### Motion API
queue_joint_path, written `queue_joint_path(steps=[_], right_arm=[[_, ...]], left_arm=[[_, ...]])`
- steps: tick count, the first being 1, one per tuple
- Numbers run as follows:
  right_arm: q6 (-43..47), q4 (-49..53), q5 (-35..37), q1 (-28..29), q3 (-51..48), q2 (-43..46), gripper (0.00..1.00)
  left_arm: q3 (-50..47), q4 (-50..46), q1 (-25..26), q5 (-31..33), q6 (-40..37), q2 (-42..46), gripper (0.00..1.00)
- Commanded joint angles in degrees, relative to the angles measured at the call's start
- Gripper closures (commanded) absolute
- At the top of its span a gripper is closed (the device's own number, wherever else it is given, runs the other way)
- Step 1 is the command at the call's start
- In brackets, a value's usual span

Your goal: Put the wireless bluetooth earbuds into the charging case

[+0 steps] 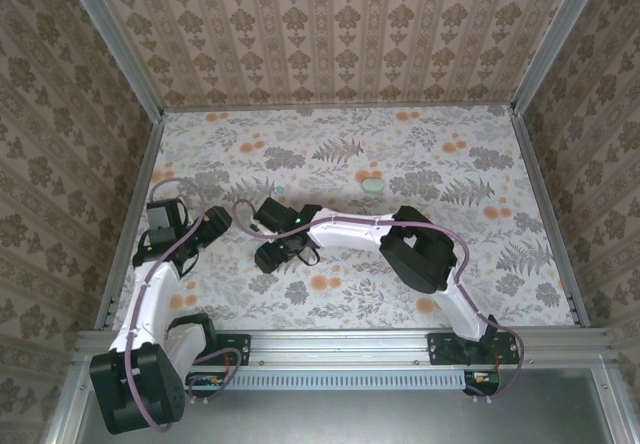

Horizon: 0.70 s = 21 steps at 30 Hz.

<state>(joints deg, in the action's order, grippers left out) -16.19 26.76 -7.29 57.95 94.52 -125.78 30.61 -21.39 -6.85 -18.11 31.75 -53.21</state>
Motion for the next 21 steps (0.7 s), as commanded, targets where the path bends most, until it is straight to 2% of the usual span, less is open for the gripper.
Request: queue_joint_path(steps=[1,14,16,18,21], right_arm=[[1.8,2.0,0.1,0.5,3.1,-1.8,0.33],[3.6,2.8,-0.8,0.7,4.8,-4.6,0.4],[3.9,3.2,-0.5,0.7,4.7,-4.7,0.45],[4.7,3.6,-0.3,0.6,4.6,-4.7,0.56],[6.0,3.6,0.3,0.6,3.8,-3.7,0.65]], left_arm=[[0.6,-1.0,-0.6,1.7,0.8,0.1,0.12],[1.5,-2.5,-0.8,0.2,-4.5,-0.2,0.06],[1.3,-2.1,-0.8,-0.1,-4.6,-0.2,0.06],[1.2,-1.6,-0.8,-0.3,-4.7,-0.2,0.06],[1.1,-1.5,-0.8,0.0,-4.4,-0.1,0.07]])
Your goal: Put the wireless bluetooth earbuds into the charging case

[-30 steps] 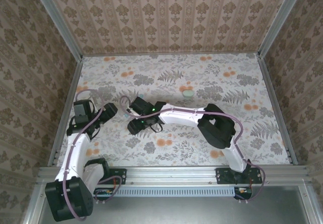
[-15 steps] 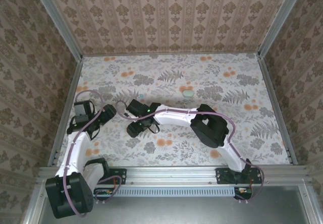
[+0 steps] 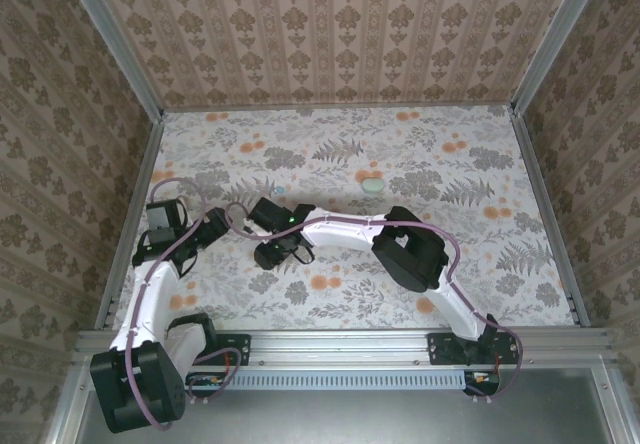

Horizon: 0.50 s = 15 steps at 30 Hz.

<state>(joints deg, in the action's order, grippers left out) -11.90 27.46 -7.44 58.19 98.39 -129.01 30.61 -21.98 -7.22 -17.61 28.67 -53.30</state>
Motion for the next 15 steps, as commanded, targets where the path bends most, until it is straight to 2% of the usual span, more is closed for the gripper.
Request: queue_joint_path(steps=[1,7,15], right_arm=[[1.9,2.9,0.7,0.3,-0.5,-0.1,0.66],[3.1,1.0,1.1,-2.3,-5.7,5.7,0.71],[8.0,2.5,-2.1,-9.9,-15.2,20.3,0.74]], left_arm=[[1.2,-0.7,-0.5,-0.8,-1.6,0.1,0.07],[0.5,2.6,-0.4,-6.9,-4.2,2.4,0.08],[-0.8,15.2,1.4,-22.8,-7.5,5.5,0.17]])
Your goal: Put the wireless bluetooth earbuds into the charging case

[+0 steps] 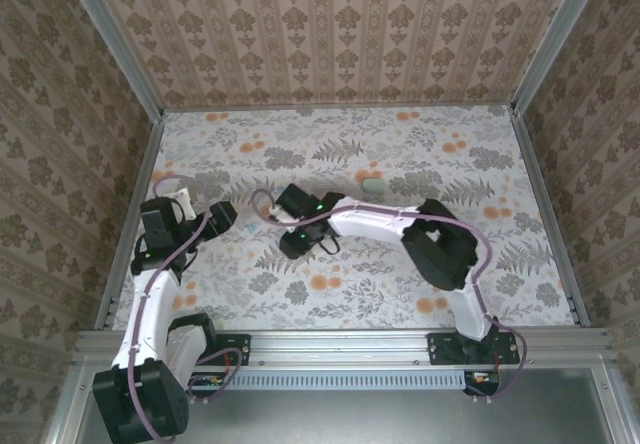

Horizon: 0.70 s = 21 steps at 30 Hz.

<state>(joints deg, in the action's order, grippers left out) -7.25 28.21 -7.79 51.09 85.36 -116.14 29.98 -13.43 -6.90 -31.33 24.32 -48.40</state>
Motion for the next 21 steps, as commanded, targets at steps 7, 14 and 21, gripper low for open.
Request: queue_joint_path(steps=[7,14,21], right_arm=[[11.5,11.3,-13.9,-11.3,-4.6,19.0,0.73],[18.3,23.3,-18.7,-12.8,-0.7,24.2,0.73],[19.5,23.1,-22.8,-12.8,-1.6,29.6,0.73]], left_arm=[[2.8,14.9,11.8,-14.6,-10.8,0.1,0.19],[6.3,20.7,27.3,-18.4,-26.4,-2.5,0.13],[9.9,23.3,30.6,-30.1,-30.3,-8.8,0.12]])
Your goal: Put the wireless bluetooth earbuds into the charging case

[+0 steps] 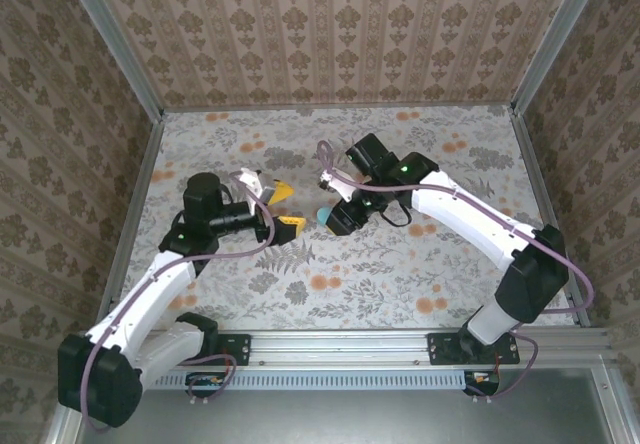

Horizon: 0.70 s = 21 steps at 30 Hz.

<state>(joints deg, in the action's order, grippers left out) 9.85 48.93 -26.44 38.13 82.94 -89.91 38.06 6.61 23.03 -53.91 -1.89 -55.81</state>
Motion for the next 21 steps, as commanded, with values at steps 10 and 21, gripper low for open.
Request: queue_joint_path(steps=[10,21], right_arm=[[7.0,0.9,-9.3,0.2,-1.3,7.2,0.73],[11.2,-0.8,-11.8,0.3,-3.1,9.8,0.73]], left_arm=[[3.5,2.9,4.2,-11.7,-7.1,-4.7,0.16],[5.6,1.9,7.6,-13.5,-7.8,-8.9,0.27]])
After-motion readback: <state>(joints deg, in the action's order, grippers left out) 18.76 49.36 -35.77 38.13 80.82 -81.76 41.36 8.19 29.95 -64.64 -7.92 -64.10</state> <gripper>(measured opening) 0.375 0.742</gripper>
